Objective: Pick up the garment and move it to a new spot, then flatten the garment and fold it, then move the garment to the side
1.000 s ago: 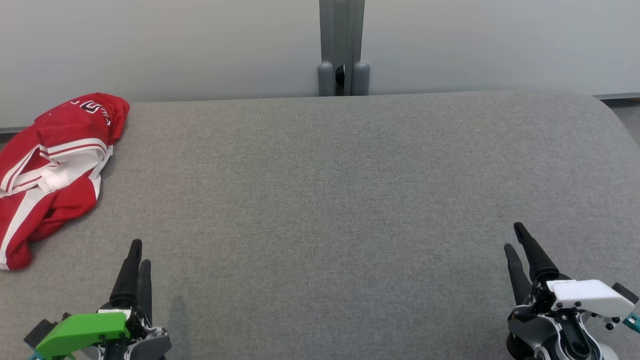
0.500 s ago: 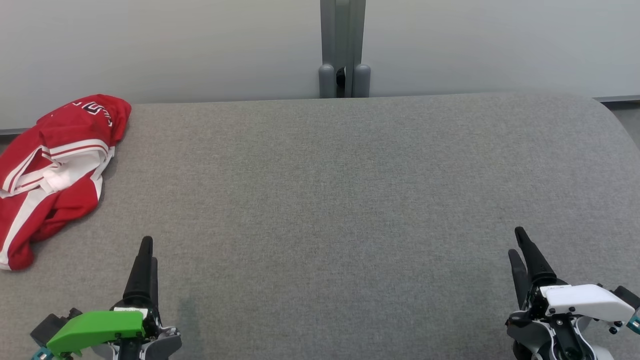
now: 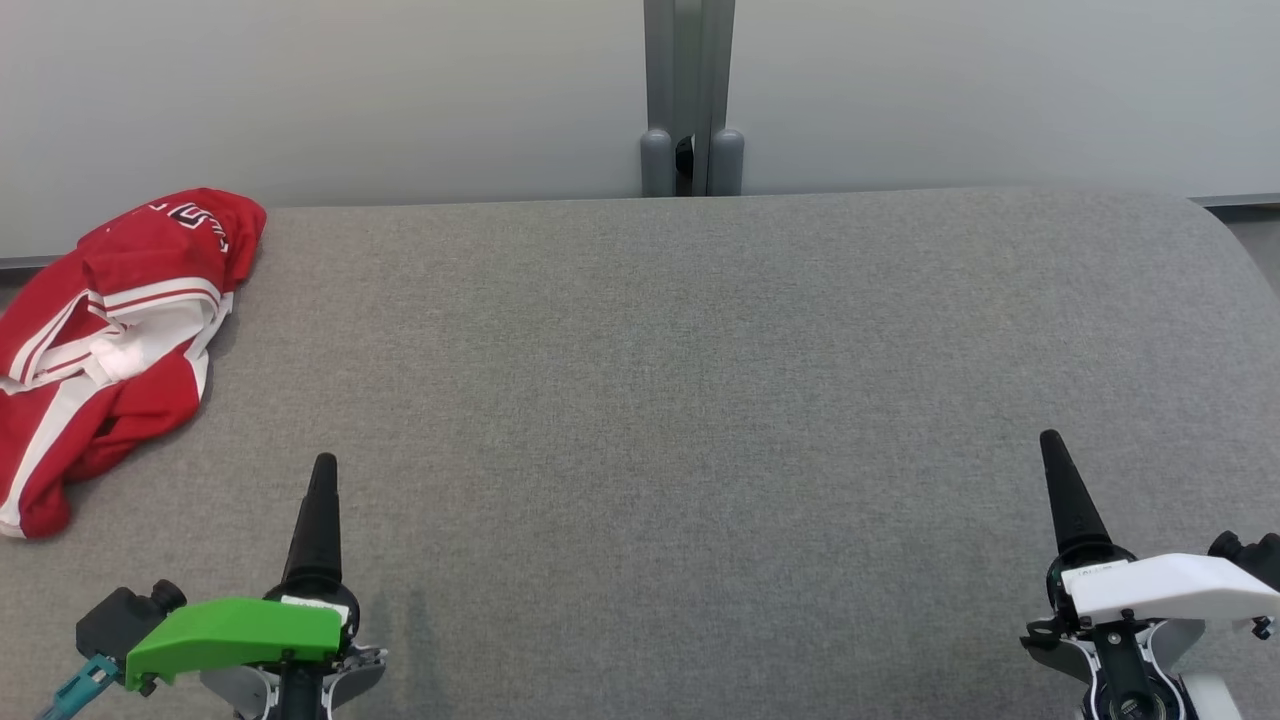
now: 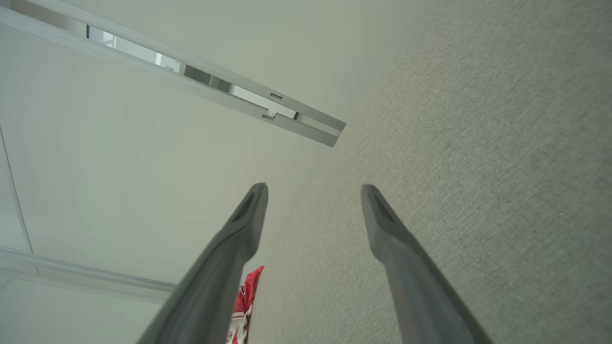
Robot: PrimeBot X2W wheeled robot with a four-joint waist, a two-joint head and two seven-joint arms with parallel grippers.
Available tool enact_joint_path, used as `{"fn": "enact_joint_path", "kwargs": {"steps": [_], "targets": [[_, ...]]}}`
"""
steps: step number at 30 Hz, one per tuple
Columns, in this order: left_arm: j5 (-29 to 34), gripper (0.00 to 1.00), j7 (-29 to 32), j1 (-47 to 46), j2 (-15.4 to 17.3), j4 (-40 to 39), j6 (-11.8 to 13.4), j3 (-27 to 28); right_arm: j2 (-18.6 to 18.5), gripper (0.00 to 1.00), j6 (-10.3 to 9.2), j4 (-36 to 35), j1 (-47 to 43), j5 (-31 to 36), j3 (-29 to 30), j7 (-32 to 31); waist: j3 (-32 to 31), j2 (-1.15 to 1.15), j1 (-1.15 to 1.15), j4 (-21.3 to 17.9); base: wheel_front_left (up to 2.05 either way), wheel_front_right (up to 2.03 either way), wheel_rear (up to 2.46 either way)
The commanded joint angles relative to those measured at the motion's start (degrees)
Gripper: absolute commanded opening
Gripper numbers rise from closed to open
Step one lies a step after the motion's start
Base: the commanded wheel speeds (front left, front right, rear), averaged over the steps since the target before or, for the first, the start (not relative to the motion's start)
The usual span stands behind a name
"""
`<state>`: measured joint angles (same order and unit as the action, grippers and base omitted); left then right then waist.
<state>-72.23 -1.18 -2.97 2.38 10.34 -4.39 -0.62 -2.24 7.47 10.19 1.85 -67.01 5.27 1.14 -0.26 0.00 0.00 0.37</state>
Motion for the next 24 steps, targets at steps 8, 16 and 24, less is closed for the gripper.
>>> {"fn": "enact_joint_path", "kwargs": {"steps": [8,16,24], "targets": [[9.48,1.0,-2.05,0.34,0.38,-2.13,1.4,-1.39,-0.43,1.0,0.01,-3.14,-0.74,11.07,-1.27,2.09,-0.03,0.0,0.0,0.09,0.0,0.0,0.0],[19.48,1.0,-3.62,1.32,0.42,-2.36,1.87,-2.58,-0.47,1.0,0.02,-4.52,-1.44,21.7,-2.71,3.64,-0.13,0.0,0.0,0.17,0.0,0.0,0.0],[25.99,1.0,-5.0,2.06,0.46,-2.14,2.62,-3.19,-0.52,1.0,0.02,-4.72,-2.23,29.53,-3.88,5.05,-0.2,0.0,0.0,0.15,0.0,0.0,0.0]]}}
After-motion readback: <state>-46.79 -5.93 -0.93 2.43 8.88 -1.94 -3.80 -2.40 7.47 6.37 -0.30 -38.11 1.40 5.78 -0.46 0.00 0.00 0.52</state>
